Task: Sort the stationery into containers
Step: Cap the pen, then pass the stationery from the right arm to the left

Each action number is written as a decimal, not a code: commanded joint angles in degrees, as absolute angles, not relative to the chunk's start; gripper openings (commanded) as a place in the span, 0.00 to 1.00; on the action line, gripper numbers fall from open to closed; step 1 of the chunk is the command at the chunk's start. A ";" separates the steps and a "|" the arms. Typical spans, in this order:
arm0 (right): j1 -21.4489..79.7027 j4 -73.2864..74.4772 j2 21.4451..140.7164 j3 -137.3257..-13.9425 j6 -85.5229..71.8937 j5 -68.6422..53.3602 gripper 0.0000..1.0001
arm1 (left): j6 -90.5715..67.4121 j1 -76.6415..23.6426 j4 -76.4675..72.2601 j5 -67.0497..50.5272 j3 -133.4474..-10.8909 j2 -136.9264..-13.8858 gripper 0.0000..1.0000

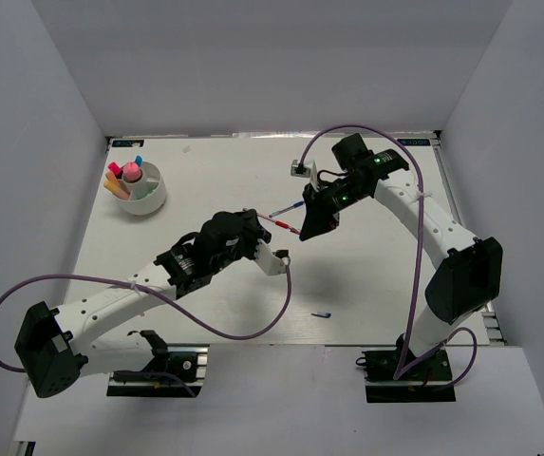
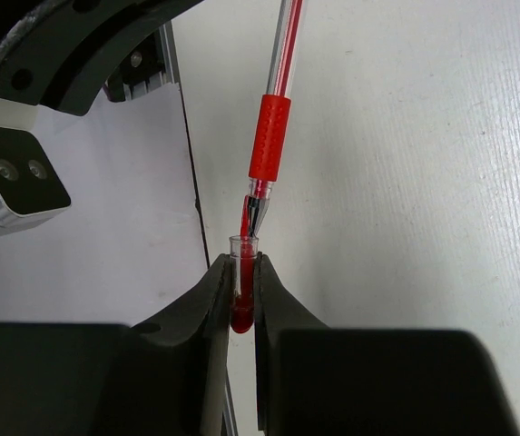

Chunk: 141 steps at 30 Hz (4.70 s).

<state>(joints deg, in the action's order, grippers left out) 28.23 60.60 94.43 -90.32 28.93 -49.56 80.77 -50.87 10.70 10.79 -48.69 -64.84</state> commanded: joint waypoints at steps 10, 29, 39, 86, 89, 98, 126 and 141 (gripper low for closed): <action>29.09 60.91 95.89 -93.25 28.57 -50.10 0.00 | 80.68 -51.77 9.58 7.29 -51.50 -63.28 0.00; 29.79 55.99 95.01 -94.83 27.95 -51.15 0.00 | 83.23 -53.52 9.06 -3.15 -47.82 -57.31 0.00; 31.81 53.89 94.05 -94.93 33.22 -52.38 0.00 | 92.80 -54.58 5.10 -7.47 -41.93 -53.18 0.00; 30.59 18.20 78.49 -70.14 12.58 -43.78 0.00 | 77.02 -54.58 -0.36 -6.77 -41.73 -43.16 0.69; 29.88 14.34 76.82 -69.44 9.94 -41.05 0.00 | 55.35 -54.58 6.56 -0.81 -53.05 -47.27 0.71; 29.09 10.64 74.27 -69.61 6.68 -37.53 0.00 | 1.18 -41.86 15.99 15.39 -79.00 -59.93 0.81; 26.89 11.69 75.14 -70.84 6.85 -39.11 0.00 | -62.40 -9.58 -12.38 -42.54 -75.60 -81.83 0.58; 27.51 10.81 78.22 -74.00 6.33 -41.57 0.00 | -64.78 -10.63 -17.05 -41.31 -70.85 -82.88 0.59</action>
